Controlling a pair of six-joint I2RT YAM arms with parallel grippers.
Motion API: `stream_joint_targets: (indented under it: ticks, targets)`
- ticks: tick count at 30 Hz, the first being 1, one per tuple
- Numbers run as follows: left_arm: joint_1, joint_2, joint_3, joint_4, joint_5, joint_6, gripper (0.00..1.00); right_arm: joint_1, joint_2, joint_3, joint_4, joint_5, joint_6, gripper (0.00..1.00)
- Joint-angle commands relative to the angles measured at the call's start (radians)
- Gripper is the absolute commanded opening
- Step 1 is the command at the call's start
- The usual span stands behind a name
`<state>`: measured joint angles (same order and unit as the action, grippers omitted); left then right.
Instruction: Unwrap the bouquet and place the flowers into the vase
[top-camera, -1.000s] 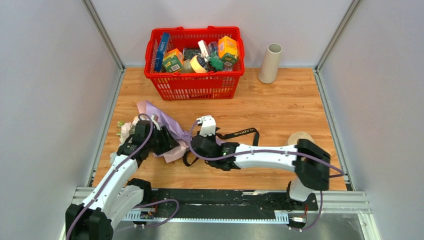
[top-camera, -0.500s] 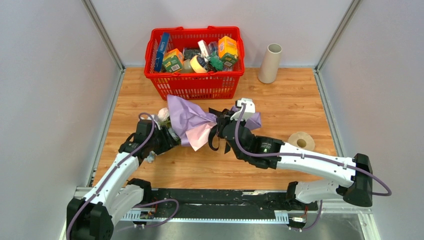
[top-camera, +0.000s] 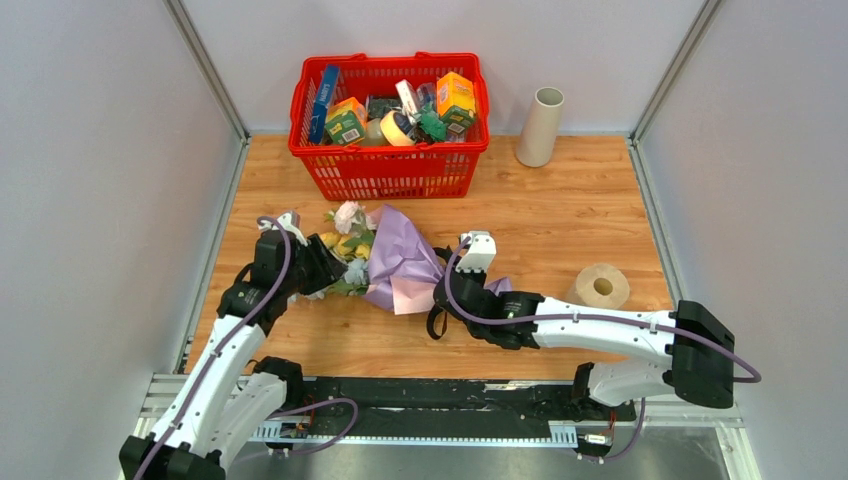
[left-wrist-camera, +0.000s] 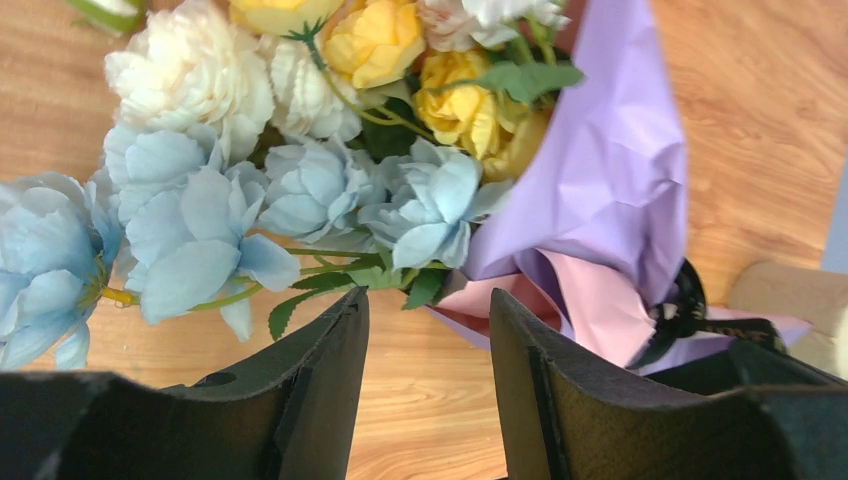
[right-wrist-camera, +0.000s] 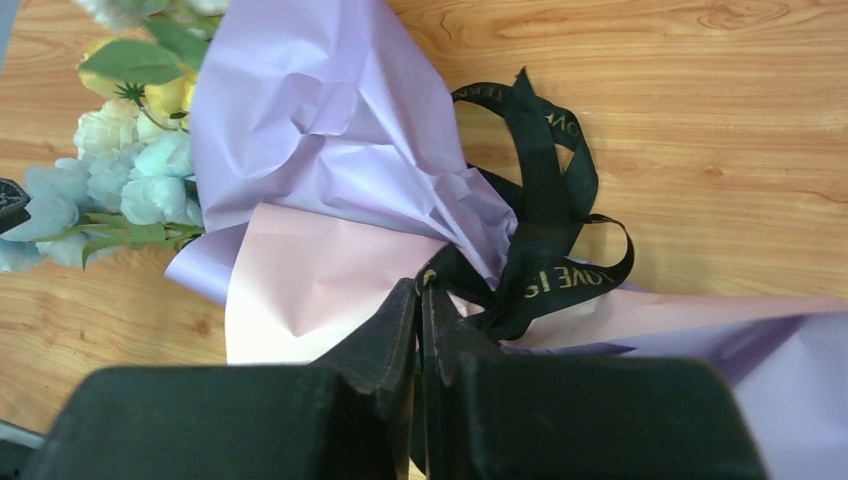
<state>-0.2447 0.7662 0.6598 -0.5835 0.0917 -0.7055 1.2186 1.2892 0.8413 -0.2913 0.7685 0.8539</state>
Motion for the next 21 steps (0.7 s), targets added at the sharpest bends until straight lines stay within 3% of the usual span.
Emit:
stream_joint_targets:
  ticks: [1, 3, 4, 6, 7, 12, 15, 21]
  targets:
    - [-0.033, 0.076, 0.044, 0.028, 0.037, 0.057, 0.58, -0.019, -0.014, -0.025, 0.058, 0.080, -0.033, 0.03]
    - [-0.053, 0.103, 0.055, 0.060, 0.054, 0.064, 0.58, -0.045, -0.027, -0.054, 0.058, 0.052, -0.015, 0.00]
    - [-0.074, 0.119, 0.070, 0.073, 0.059, 0.069, 0.58, -0.057, -0.036, -0.060, 0.058, 0.022, -0.013, 0.05]
    - [-0.122, 0.139, 0.104, 0.089, 0.048, 0.075, 0.58, -0.064, -0.060, -0.058, 0.044, -0.024, -0.026, 0.32]
    - [-0.163, 0.146, 0.130, 0.094, 0.024, 0.075, 0.58, -0.065, -0.077, -0.048, 0.015, -0.046, -0.018, 0.37]
    - [-0.269, 0.229, 0.173, 0.122, -0.024, 0.072, 0.59, -0.064, -0.195, -0.024, -0.092, -0.087, 0.011, 0.43]
    - [-0.297, 0.277, 0.169, 0.148, -0.035, 0.060, 0.59, -0.064, -0.269, -0.059, -0.098, -0.100, 0.039, 0.51]
    - [-0.381, 0.346, 0.167, 0.183, -0.082, 0.037, 0.61, -0.064, -0.275, -0.097, -0.094, -0.104, 0.054, 0.56]
